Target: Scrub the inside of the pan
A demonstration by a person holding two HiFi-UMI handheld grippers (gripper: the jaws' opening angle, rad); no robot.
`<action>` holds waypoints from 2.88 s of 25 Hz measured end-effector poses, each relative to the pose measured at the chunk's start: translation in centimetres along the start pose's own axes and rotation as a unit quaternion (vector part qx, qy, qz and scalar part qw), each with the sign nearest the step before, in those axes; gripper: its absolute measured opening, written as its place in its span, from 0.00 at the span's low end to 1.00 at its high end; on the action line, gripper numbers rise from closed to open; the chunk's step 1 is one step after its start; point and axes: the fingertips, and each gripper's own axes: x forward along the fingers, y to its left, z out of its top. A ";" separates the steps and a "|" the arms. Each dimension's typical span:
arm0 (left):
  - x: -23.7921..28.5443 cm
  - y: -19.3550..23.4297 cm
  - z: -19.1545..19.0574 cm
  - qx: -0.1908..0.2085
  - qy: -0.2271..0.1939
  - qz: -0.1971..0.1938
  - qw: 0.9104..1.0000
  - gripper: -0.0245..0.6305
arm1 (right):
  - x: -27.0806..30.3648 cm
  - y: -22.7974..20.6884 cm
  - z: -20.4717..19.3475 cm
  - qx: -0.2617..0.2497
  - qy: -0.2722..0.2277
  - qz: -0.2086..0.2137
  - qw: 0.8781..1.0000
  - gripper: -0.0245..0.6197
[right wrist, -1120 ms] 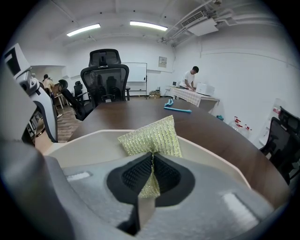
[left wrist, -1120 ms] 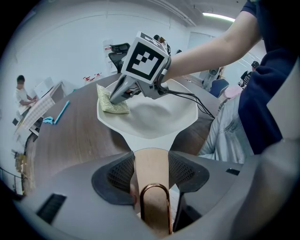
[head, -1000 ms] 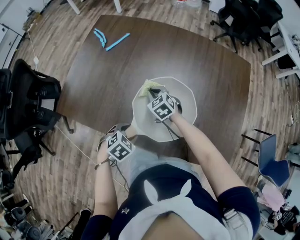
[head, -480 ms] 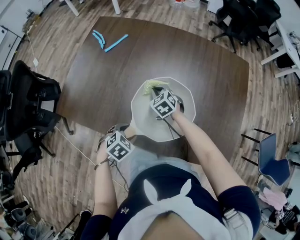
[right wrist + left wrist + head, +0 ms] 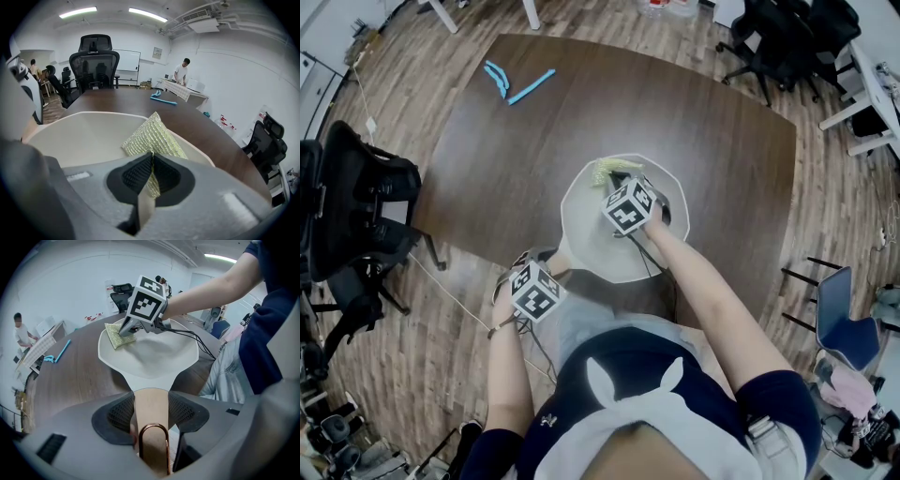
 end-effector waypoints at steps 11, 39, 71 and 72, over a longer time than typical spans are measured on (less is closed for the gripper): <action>-0.1 -0.1 0.0 -0.003 -0.002 0.002 1.000 0.38 | -0.5 -1.2 -1.2 -0.001 0.027 -0.034 0.999 0.05; -0.1 -0.3 0.0 -0.008 -0.002 0.006 1.000 0.38 | -1.6 -3.3 -5.0 -0.068 0.151 -0.083 0.983 0.05; -0.2 -0.6 0.1 -0.017 -0.005 0.011 1.000 0.38 | -4.5 -3.0 -10.7 -0.113 0.325 -0.010 0.939 0.05; -0.2 -0.7 0.1 -0.017 -0.005 0.010 1.000 0.38 | -4.6 -2.9 -10.9 -0.115 0.330 -0.006 0.937 0.05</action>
